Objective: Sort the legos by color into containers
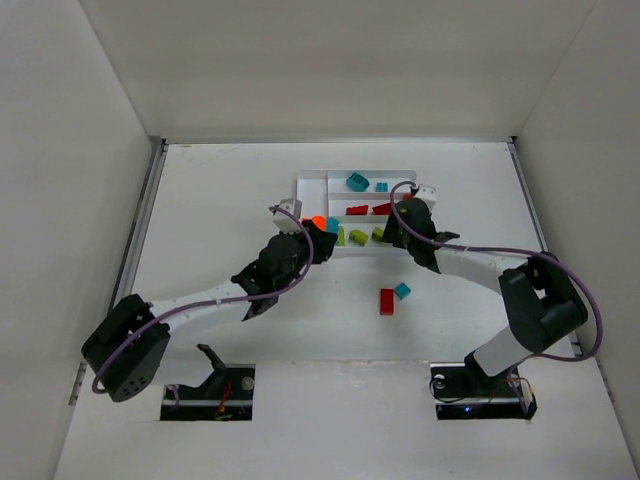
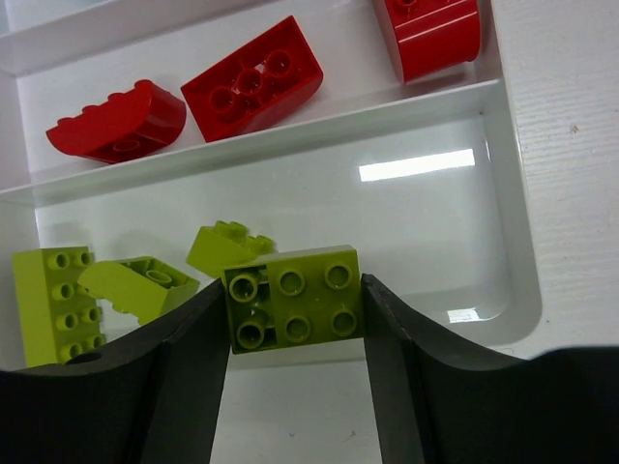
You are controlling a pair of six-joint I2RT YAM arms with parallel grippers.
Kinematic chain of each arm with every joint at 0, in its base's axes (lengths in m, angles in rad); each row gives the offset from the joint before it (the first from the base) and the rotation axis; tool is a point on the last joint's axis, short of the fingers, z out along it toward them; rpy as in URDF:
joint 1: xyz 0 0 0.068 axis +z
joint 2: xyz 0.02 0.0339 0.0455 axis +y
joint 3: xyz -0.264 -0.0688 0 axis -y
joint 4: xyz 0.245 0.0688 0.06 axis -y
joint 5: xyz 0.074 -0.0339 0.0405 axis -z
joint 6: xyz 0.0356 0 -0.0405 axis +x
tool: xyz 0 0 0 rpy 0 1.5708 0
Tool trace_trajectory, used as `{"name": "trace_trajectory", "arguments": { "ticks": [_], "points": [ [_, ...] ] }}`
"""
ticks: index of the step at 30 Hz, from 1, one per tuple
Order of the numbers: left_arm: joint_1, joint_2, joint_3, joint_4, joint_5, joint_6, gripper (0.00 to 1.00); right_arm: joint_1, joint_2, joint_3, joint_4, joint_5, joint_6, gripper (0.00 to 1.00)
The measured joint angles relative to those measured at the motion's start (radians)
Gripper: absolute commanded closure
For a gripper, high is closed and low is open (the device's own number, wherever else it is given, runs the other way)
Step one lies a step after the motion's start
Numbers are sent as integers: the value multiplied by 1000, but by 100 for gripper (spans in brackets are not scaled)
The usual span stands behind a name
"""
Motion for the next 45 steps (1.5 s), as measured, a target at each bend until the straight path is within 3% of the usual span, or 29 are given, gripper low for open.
{"name": "trace_trajectory", "arguments": {
  "ticks": [3, 7, 13, 19, 26, 37, 41, 45],
  "points": [
    [27, 46, 55, 0, 2, 5, 84, -2, -2, -3, 2, 5, 2, 26],
    [66, 124, 133, -12, 4, 20, 84, -2, -45, -27, 19, 12, 0, 21],
    [130, 294, 322, -74, 9, 46, 84, 4, -235, -118, 40, 33, 4, 23],
    [188, 549, 610, -157, 38, 69, 84, 27, -408, -254, 113, 51, 21, 23],
    [238, 798, 858, -274, 74, 87, 83, 78, -380, -315, 157, 49, 31, 24],
    [282, 941, 1059, -354, 106, 108, 80, 90, -379, -316, 205, 43, 38, 24],
    [282, 973, 1077, -361, 111, 121, 70, 90, -381, -316, 209, 43, 39, 23],
    [282, 985, 1077, -375, 111, 135, 50, 90, -381, -316, 210, 42, 41, 23]
  ]
}}
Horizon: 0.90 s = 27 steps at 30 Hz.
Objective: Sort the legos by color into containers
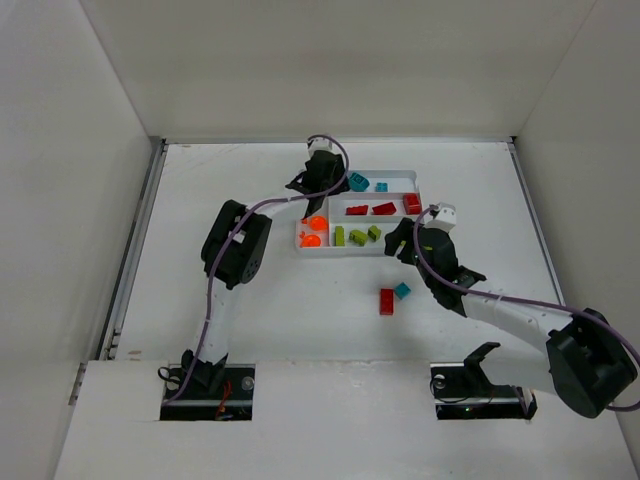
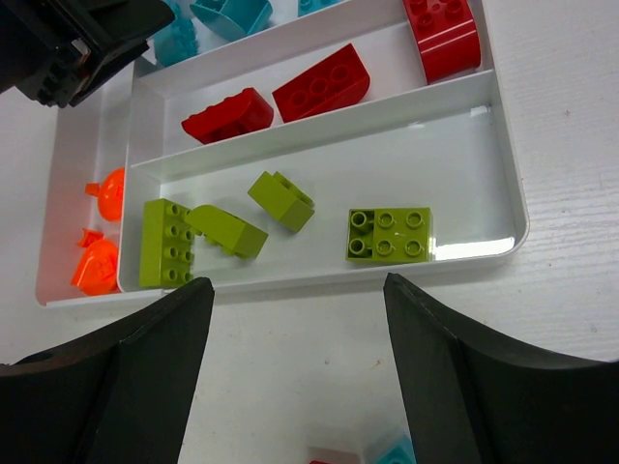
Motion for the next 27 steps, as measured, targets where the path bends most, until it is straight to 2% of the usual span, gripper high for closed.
{"name": "trace_trajectory", "arguments": {
  "ticks": [3, 5, 6, 8, 10, 13, 16, 17, 20, 21, 27],
  "points": [
    [0, -2, -1, 8, -1, 6, 41, 0, 0, 0, 0, 0, 0, 23],
    [-3, -11, -11, 16, -3, 11, 41, 0, 0, 0, 0, 0, 0, 29],
    [-3, -24, -28, 23, -4, 13, 43, 0, 0, 0, 0, 0, -1, 35],
    [-5, -70, -90, 41, -4, 17, 48, 0, 0, 0, 0, 0, -3, 58],
    [-8, -142, -174, 54, -5, 19, 52, 0, -1, 0, -2, 0, -1, 74],
    [-16, -296, -316, 77, -6, 19, 60, 24, -10, -1, -29, 6, 20, 83],
    [-38, -463, -435, 115, -12, 16, 63, 108, -36, -7, -91, 29, 58, 81],
    [-50, -517, -472, 134, -14, 10, 63, 145, -49, -13, -116, 41, 72, 76],
    [-93, -656, -597, 191, -20, -13, 63, 250, -98, -34, -224, 87, 134, 50],
    [-109, -695, -646, 205, -23, -22, 63, 282, -119, -39, -270, 103, 159, 45],
    [-173, -840, -925, 200, -39, -64, 62, 381, -211, -45, -503, 166, 301, 40]
  ]
}}
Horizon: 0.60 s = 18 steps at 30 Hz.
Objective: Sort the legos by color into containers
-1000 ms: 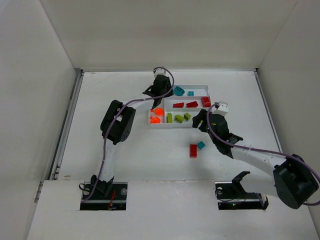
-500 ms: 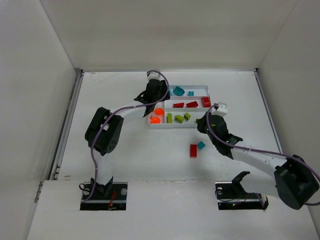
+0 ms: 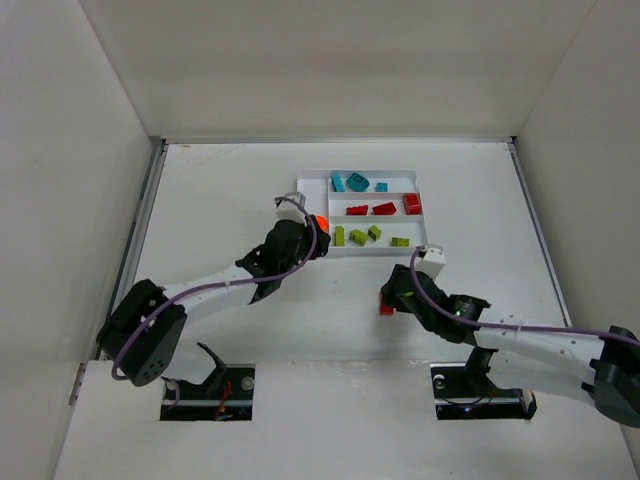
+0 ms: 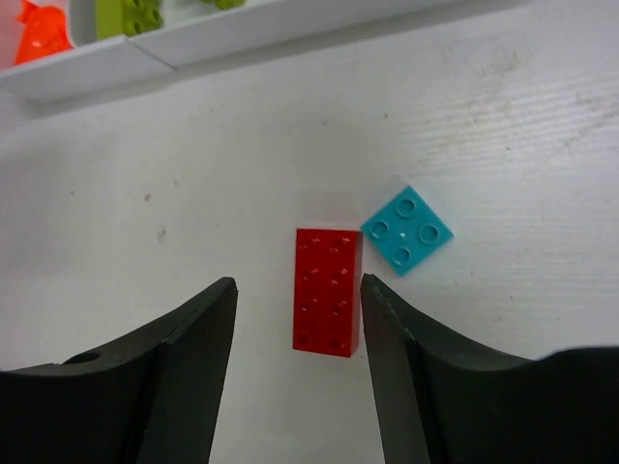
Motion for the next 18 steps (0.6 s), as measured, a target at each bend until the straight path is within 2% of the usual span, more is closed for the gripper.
{"name": "trace_trajectory", "arguments": {
  "ticks": [3, 10, 18],
  "points": [
    [-12, -62, -89, -14, -17, -6, 61, 5, 26, 1, -56, 2, 39, 41],
    [-19, -200, -198, 27, -32, -8, 55, 24, 204, 52, -109, -6, 84, 43],
    [69, -349, -323, 43, -39, -9, 55, 65, 304, 137, -139, -9, 120, 42]
  ]
}}
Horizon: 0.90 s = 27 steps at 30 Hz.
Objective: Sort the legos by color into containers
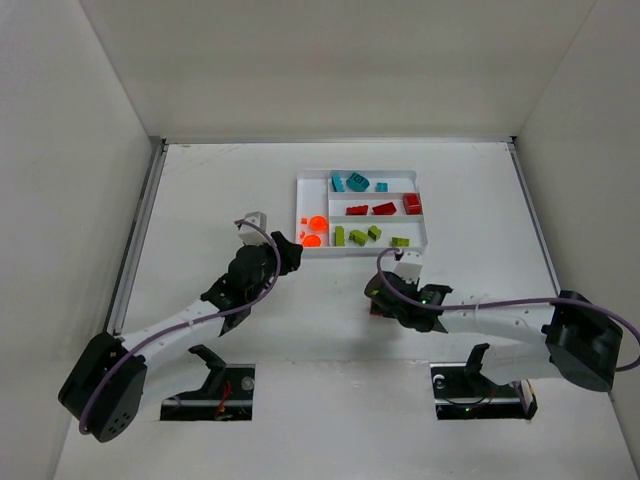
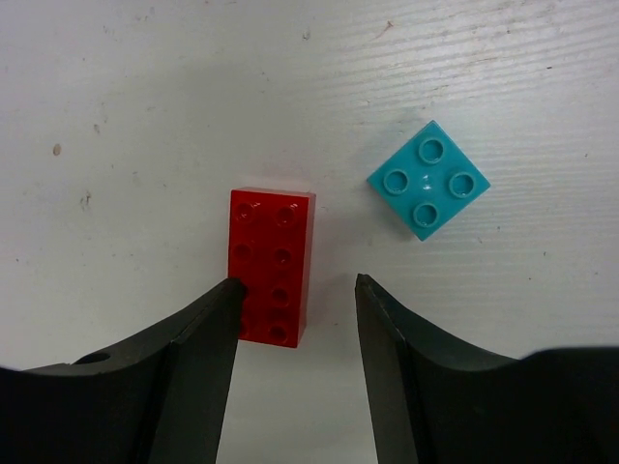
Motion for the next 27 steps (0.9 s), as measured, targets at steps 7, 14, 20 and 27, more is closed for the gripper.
{"name": "trace_trajectory", "arguments": {
  "ticks": [7, 14, 20, 27],
  "points": [
    [10, -35, -18, 8, 1, -10, 54, 29, 18, 39, -21, 11, 32, 36],
    [7, -37, -18, 14, 3, -15, 54, 37, 116, 55, -18, 12, 37, 62],
    [8, -37, -21, 28, 3, -18, 54, 36, 127, 71, -14, 39, 23, 78],
    [10, -25, -32, 47, 4, -25, 54, -74, 108, 238, 109, 24, -162, 76]
  ]
}}
